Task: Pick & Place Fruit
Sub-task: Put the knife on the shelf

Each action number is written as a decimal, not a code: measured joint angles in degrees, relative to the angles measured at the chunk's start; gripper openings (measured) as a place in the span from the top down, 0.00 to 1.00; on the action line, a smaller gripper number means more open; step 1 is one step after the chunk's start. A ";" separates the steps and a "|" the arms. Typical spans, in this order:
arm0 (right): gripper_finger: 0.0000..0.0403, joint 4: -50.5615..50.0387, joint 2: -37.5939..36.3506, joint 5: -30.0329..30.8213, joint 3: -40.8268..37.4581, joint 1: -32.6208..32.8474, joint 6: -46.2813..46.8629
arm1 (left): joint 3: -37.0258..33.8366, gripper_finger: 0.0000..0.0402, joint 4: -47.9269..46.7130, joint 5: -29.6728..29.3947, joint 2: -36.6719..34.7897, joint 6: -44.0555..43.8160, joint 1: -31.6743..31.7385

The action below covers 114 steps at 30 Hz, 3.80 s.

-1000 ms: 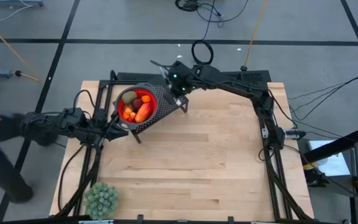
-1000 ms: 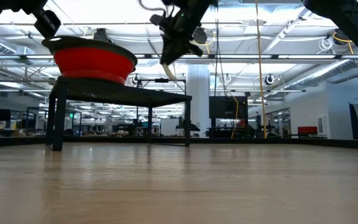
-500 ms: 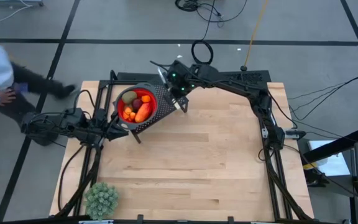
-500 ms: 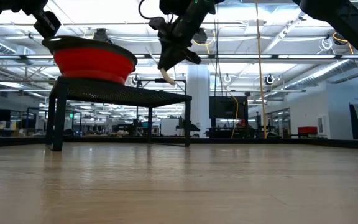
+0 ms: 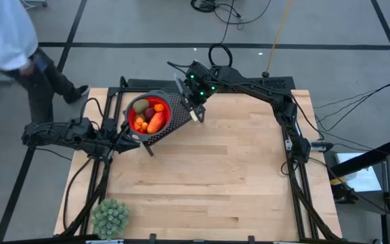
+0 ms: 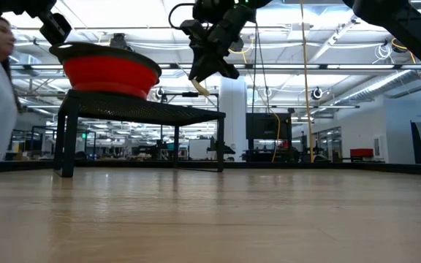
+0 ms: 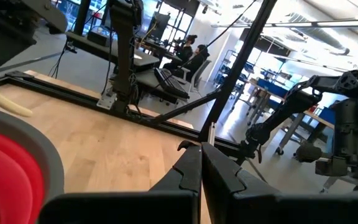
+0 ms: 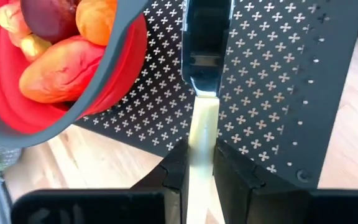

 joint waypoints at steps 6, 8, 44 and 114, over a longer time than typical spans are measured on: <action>0.89 -0.66 0.00 -2.35 0.00 -0.99 0.55 | 0.00 0.98 -0.02 -0.01 0.01 0.02 0.00; 0.89 -1.11 0.00 -2.35 0.00 -1.13 -0.07 | 0.00 0.98 0.00 0.01 0.01 0.02 0.00; 0.89 -1.57 4.52 -2.20 0.06 -2.18 -0.09 | 0.00 0.98 -0.04 0.00 0.01 -2.84 0.00; 0.85 6.40 8.37 -5.39 -0.03 -3.16 -3.00 | 0.00 0.98 0.00 1.22 0.01 -5.99 -0.01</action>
